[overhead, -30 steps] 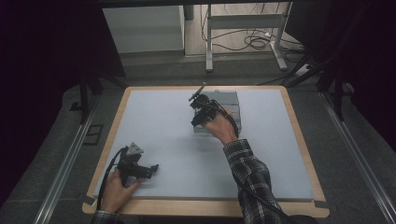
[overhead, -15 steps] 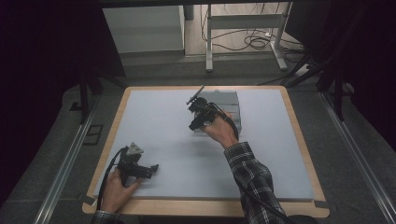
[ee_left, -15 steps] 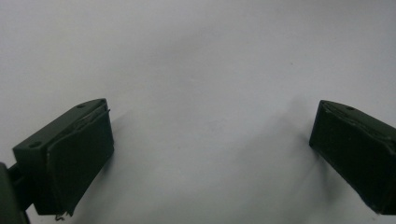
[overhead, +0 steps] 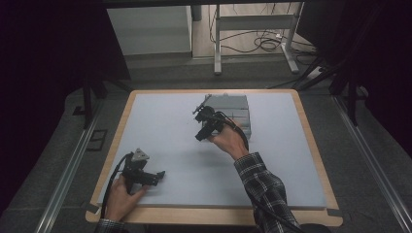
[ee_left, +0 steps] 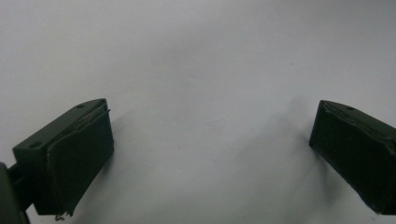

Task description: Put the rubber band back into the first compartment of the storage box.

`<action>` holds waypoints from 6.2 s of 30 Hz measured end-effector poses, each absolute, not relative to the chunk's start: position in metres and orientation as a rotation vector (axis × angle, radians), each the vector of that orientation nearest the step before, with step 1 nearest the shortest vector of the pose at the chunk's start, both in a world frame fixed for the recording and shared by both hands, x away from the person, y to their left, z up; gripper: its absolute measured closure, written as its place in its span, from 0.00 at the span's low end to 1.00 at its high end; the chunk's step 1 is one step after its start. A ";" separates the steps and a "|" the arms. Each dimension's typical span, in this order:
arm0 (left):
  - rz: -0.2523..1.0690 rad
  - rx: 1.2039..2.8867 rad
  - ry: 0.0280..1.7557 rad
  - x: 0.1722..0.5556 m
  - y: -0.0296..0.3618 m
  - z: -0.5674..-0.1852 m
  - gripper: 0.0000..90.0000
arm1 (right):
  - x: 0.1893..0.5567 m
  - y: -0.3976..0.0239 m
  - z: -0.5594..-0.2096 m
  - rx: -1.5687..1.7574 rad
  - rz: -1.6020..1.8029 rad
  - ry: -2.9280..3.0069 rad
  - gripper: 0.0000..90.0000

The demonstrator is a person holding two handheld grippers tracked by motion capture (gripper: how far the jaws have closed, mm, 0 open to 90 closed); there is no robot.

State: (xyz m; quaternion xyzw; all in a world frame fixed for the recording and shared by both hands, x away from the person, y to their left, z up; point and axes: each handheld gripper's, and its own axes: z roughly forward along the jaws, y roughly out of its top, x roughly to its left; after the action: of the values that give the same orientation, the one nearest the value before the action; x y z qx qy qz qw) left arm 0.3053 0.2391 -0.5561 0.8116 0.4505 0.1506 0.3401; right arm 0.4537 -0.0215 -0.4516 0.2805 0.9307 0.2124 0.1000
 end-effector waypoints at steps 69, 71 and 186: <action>0.391 2.112 1.174 0.305 0.239 -0.556 0.00 | 0.393 -0.087 -0.469 0.823 0.772 2.767 0.28; 0.392 2.112 1.174 0.305 0.239 -0.556 0.00 | 0.391 -0.089 -0.469 0.825 0.779 2.767 0.28; 0.392 2.112 1.174 0.305 0.239 -0.556 0.00 | 0.295 -0.250 -0.496 1.017 0.693 2.612 0.23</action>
State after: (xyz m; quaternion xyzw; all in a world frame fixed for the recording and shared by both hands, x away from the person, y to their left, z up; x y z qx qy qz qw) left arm 0.3052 0.2389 -0.5560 0.8114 0.4509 0.1507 0.3401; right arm 0.2951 -0.2500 -0.4956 0.3494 0.8973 0.2381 0.1269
